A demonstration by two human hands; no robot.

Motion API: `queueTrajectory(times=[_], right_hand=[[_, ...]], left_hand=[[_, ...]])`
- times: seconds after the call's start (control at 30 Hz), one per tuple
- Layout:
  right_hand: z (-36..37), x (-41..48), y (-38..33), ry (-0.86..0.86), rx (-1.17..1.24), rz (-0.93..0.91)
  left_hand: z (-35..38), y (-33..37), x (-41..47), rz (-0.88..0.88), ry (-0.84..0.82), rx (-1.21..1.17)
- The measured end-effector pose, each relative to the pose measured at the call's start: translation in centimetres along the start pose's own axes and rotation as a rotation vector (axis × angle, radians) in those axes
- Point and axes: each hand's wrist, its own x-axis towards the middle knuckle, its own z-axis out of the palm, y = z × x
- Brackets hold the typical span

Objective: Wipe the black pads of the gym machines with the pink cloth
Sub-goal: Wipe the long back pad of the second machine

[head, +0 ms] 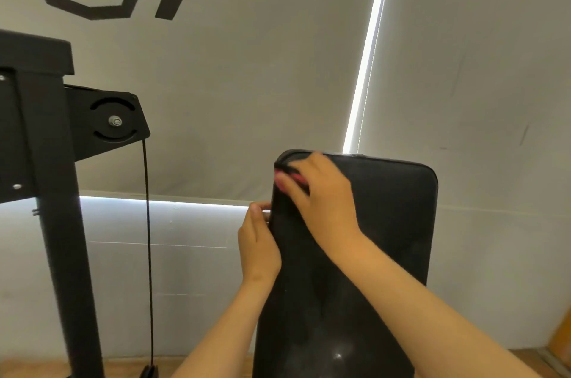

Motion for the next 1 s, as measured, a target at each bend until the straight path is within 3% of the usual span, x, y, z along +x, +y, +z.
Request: queueTrajectory(times=[0.1,0.23,0.37,0.53,0.7,0.83,1.0], right_hand=[[-0.5,3.9,0.2,0.08,-0.04,0.059],[1.0,5.1,0.7,-0.037,-0.139,0.052],[1.1,3.0,0.9,-0.017,-0.156,-0.069],[1.5,-3.2,0.2,-0.131,-0.229,-0.193],[0.8,-6.5,0.2,-0.196,-0.165,-0.158],[-0.7,-3.5,0.4,-0.084,0.017,-0.039],[0.0,-2.9,1.8,-0.01,-0.105,-0.044]], left_hand=[[0.1,0.0,0.0,-0.023,0.011,0.029],[0.1,0.2,0.0,-0.042,0.01,0.019],[0.0,0.3,0.1,-0.038,0.011,0.014],[-0.2,0.1,0.0,0.014,0.03,-0.025],[-0.2,0.1,-0.2,0.017,0.029,-0.045],[-0.1,0.0,0.1,0.019,0.032,-0.037],[0.0,-0.2,0.2,-0.003,0.023,-0.028]])
